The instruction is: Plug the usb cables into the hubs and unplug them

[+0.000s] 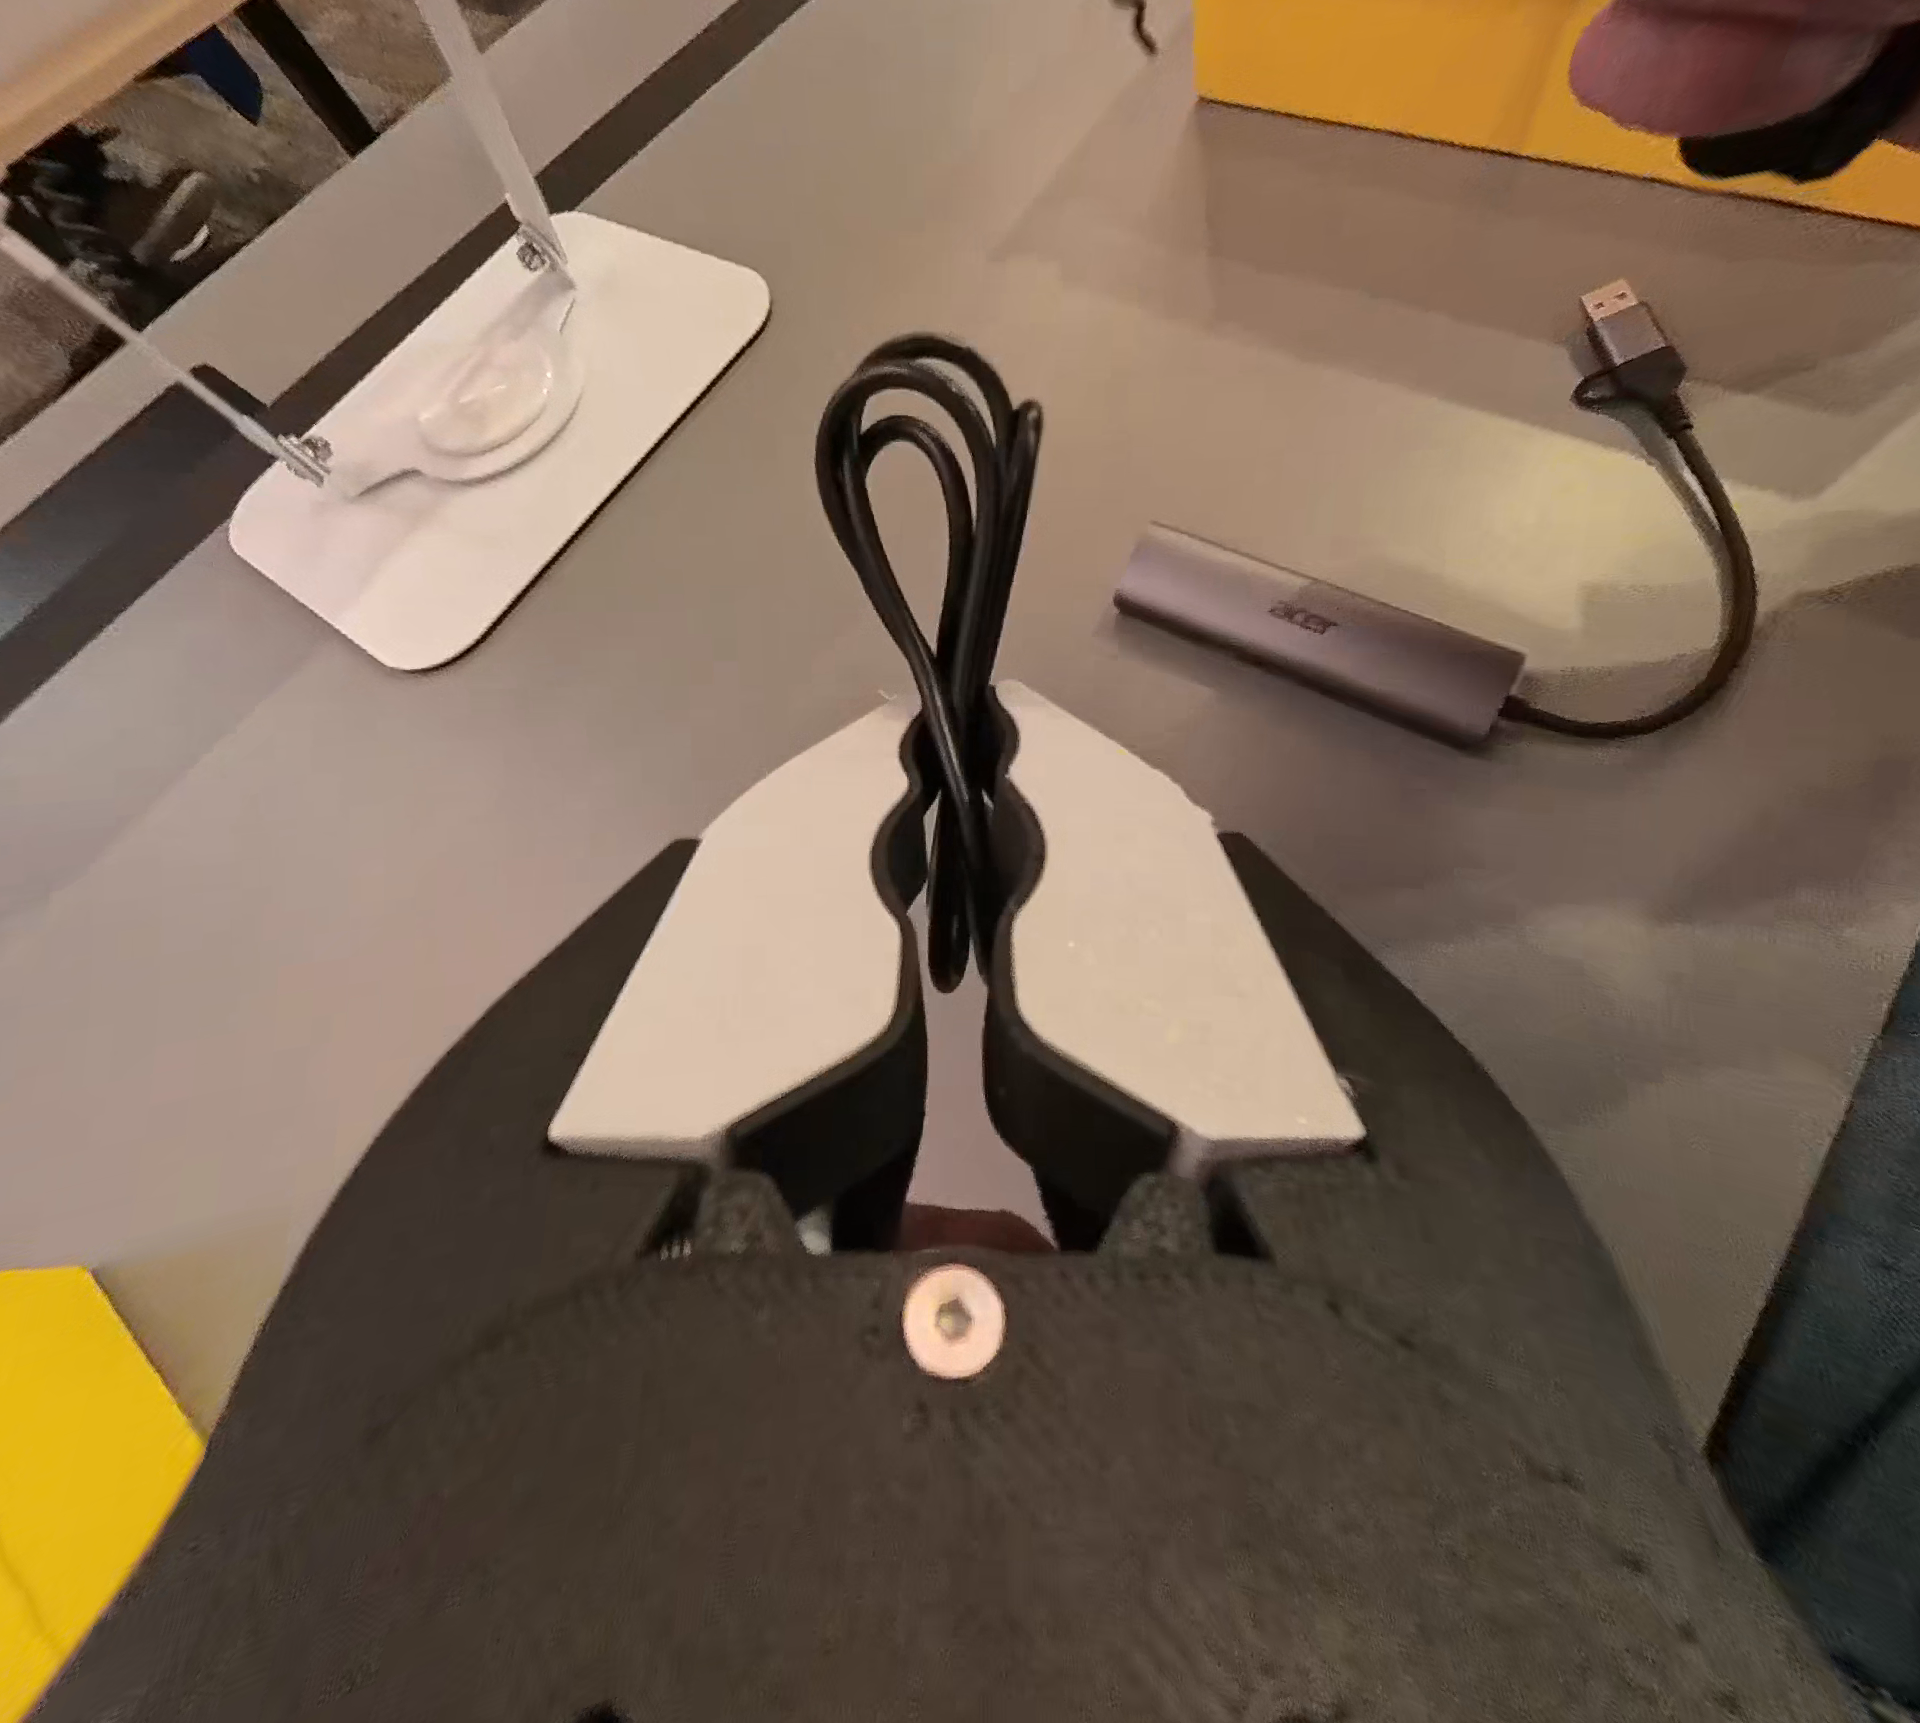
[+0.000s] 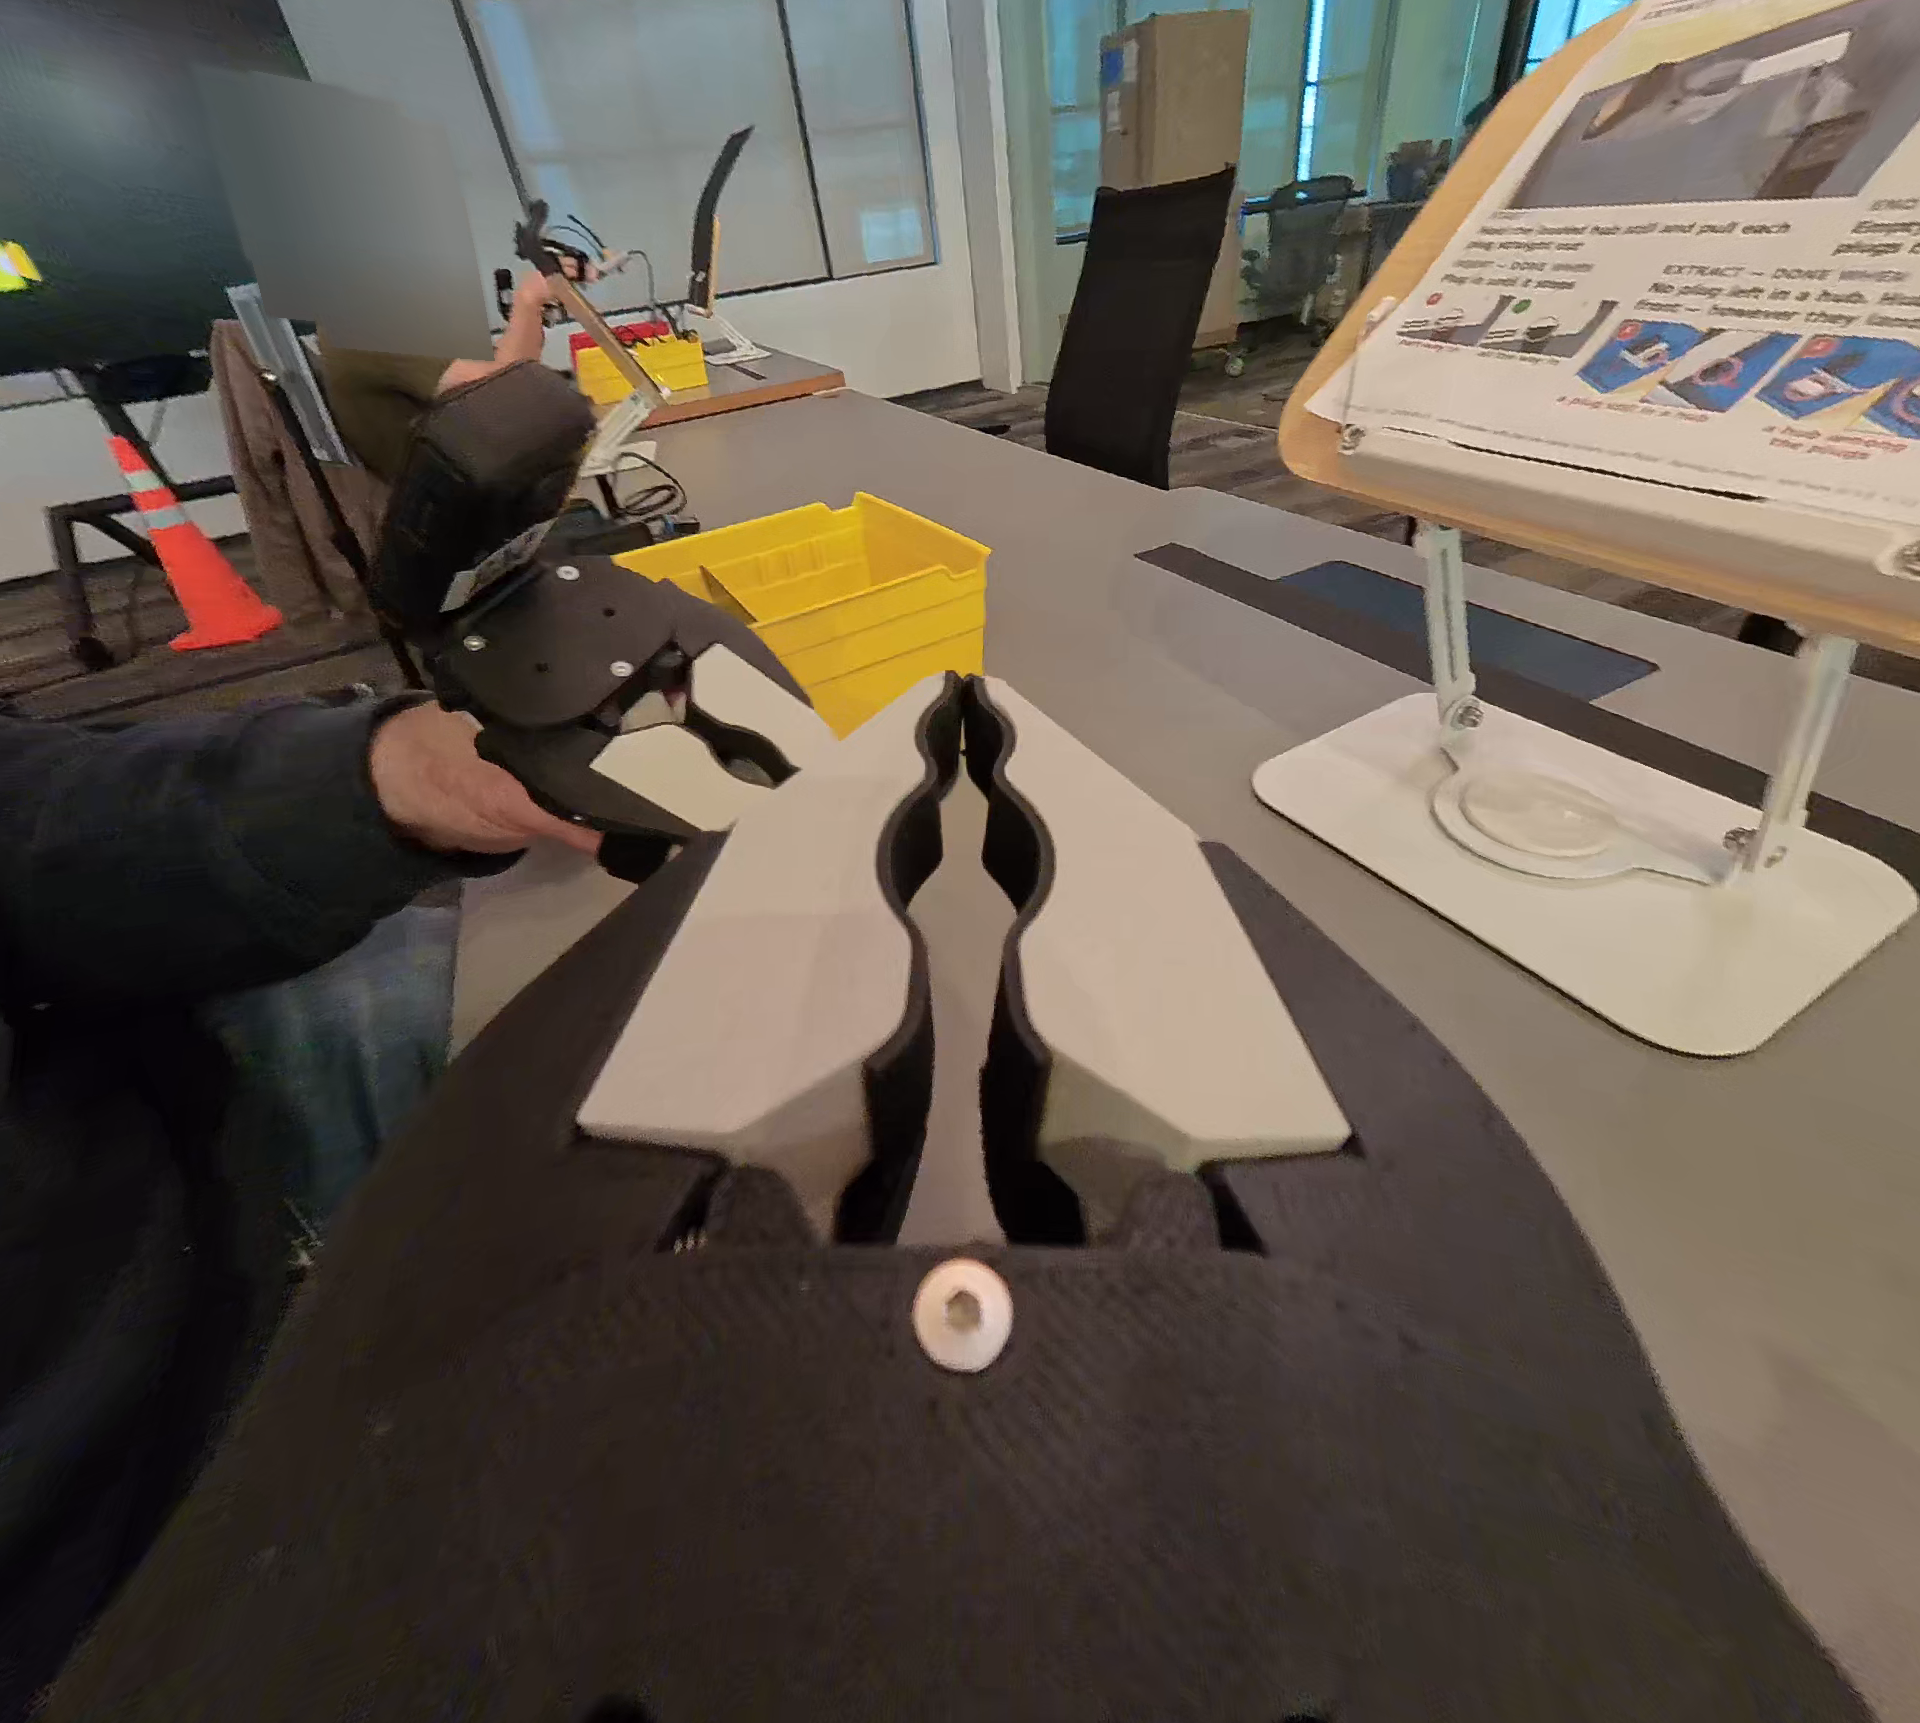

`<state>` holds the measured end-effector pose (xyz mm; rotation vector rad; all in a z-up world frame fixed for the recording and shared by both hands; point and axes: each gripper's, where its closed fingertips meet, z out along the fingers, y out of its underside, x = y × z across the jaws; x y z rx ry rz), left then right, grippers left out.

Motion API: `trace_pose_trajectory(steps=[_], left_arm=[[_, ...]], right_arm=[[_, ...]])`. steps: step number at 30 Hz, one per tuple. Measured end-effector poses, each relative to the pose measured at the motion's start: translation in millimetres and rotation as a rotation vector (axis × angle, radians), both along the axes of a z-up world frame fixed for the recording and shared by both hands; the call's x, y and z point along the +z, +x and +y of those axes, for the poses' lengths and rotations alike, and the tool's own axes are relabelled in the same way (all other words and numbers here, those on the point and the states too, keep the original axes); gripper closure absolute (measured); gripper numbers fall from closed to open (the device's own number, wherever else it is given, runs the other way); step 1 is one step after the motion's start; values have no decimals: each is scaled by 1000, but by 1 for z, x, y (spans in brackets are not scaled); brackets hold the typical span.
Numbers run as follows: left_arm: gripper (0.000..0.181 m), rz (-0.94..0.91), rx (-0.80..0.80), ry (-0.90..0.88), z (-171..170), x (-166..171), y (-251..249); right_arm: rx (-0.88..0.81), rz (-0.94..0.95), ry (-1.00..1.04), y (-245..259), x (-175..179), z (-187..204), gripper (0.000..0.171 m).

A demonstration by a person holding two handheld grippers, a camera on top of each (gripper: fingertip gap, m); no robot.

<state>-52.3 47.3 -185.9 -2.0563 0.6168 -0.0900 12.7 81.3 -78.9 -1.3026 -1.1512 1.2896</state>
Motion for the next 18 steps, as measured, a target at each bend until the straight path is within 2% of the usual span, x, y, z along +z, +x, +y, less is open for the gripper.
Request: trace_pose_trajectory(steps=[5, 12, 15, 18], left_arm=[[175, -11, 20, -49, -7, -13, -10], [175, -21, 44, -91, -8, -29, -16], [175, -61, 50, -104, -7, -32, -17], [175, -109, 63, -118, -5, -34, -20]], right_arm=[[-56, -125, 34, -9, -24, 23, 171], [-95, -513, 135, -36, -123, 54, 171], [-80, -600, 134, -43, -153, 59, 171], [-61, -695, 138, -44, -175, 60, 151]])
